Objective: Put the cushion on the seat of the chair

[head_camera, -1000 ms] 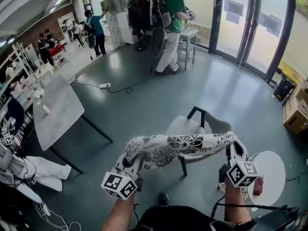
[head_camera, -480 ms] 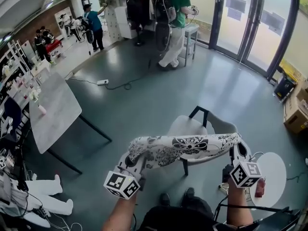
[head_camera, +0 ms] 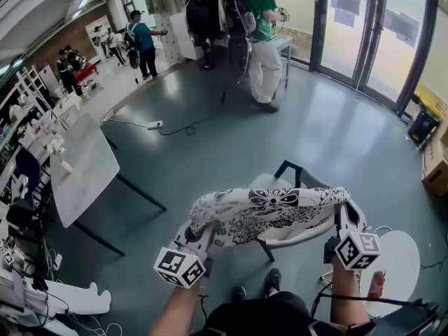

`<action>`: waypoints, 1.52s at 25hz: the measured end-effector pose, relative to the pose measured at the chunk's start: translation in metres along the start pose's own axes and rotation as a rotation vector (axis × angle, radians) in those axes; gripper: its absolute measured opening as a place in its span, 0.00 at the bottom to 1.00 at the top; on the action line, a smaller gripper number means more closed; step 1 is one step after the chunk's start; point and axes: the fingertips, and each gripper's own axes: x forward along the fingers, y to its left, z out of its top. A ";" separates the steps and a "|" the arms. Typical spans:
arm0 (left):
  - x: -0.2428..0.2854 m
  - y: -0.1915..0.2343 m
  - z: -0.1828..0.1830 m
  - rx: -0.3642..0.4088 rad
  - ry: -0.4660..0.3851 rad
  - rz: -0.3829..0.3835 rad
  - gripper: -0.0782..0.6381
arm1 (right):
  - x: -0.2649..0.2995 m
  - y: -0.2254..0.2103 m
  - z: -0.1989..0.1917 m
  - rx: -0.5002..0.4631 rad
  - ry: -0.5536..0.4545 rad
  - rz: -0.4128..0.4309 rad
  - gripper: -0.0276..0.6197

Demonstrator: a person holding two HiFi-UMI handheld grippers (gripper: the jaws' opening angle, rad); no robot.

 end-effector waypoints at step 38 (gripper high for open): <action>0.194 0.029 -0.113 -0.070 0.286 0.058 0.14 | 0.147 -0.149 -0.113 0.047 0.291 -0.006 0.07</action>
